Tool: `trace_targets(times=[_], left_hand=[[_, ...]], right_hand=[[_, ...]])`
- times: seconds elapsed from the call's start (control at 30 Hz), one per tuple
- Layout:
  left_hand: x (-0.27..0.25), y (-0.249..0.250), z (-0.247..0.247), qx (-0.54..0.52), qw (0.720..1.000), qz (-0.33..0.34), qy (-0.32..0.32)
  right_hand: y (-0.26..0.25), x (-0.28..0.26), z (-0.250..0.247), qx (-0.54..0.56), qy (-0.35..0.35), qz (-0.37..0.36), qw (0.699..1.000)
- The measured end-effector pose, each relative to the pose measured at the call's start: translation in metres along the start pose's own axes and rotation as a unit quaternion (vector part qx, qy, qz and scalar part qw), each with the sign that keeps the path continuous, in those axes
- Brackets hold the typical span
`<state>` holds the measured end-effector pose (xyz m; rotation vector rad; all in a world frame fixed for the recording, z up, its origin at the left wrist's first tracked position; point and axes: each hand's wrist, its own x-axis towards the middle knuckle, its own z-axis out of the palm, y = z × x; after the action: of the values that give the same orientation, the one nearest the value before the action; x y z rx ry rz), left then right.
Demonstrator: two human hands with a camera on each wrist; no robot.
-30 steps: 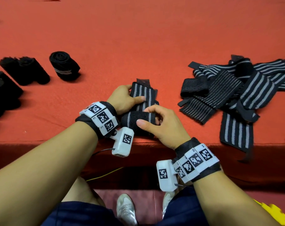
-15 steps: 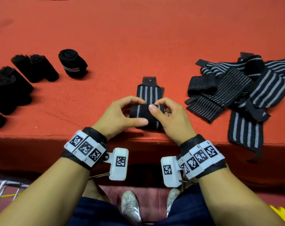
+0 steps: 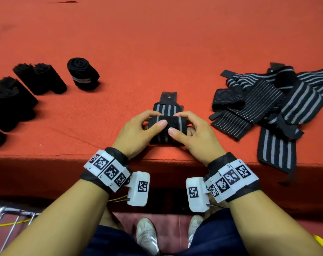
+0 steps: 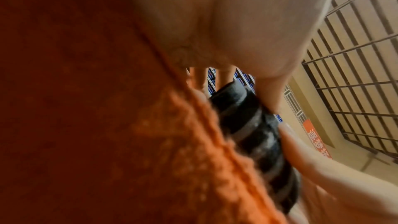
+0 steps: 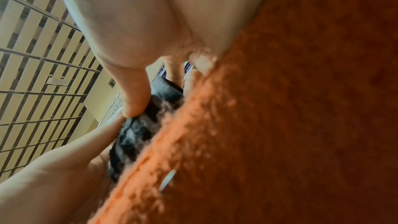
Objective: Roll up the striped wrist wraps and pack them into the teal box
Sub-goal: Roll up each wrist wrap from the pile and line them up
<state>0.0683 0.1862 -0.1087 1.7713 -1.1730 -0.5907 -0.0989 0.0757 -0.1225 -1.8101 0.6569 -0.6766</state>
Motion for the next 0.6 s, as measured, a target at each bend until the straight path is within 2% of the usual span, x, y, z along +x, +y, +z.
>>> trace_targets(times=[0.17,0.27,0.37,0.5,0.6], left_hand=[[-0.0052,-0.0058,-0.005,0.034,0.997,0.06,-0.042],[-0.0018,-0.0081,-0.0055,0.024,0.998,0.042,-0.038],[0.0017,-0.007,-0.0047,-0.008,0.999,0.021,-0.034],[0.003,-0.0069,-0.0032,-0.034,0.999,0.028,-0.032],[0.002,-0.0081,-0.0007,-0.05,0.998,0.02,-0.018]], right_hand=[[0.001,0.0078,-0.0004,-0.026,0.015,0.03,0.999],[-0.0043,0.0075,0.0001,-0.066,0.026,0.035,0.997],[-0.0064,0.0038,0.0008,-0.056,0.039,0.024,0.997],[-0.0068,0.0007,-0.0042,0.005,-0.023,0.001,1.0],[-0.0052,0.0005,-0.0079,-0.005,-0.057,-0.014,0.998]])
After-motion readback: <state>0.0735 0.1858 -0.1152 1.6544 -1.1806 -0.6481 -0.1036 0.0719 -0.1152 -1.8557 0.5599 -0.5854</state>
